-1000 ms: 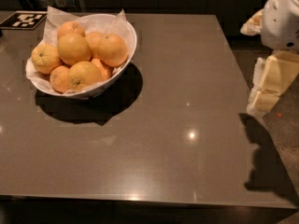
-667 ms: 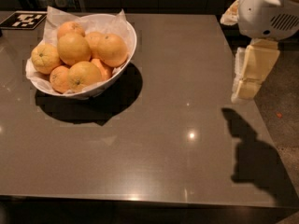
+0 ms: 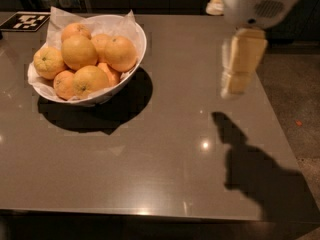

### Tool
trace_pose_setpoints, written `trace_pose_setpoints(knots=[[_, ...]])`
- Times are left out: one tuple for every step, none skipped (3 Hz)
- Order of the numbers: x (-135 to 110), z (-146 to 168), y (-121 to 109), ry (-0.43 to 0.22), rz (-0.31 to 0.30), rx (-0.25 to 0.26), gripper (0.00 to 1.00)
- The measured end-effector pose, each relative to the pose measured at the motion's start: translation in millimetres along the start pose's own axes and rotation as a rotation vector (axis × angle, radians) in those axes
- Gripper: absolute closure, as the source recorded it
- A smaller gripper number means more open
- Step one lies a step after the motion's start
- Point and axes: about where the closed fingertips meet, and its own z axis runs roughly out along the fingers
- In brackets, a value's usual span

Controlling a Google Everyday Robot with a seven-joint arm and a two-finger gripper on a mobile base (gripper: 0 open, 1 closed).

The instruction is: Pick orange from white bowl

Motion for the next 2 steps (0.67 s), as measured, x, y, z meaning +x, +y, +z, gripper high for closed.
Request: trace_pose_setpoints(knots=[[-49,-2,-24,0.006,-0.100,0.012,0.00],[-61,-6,-29,-0.008,-0.118,0.035,0.00]])
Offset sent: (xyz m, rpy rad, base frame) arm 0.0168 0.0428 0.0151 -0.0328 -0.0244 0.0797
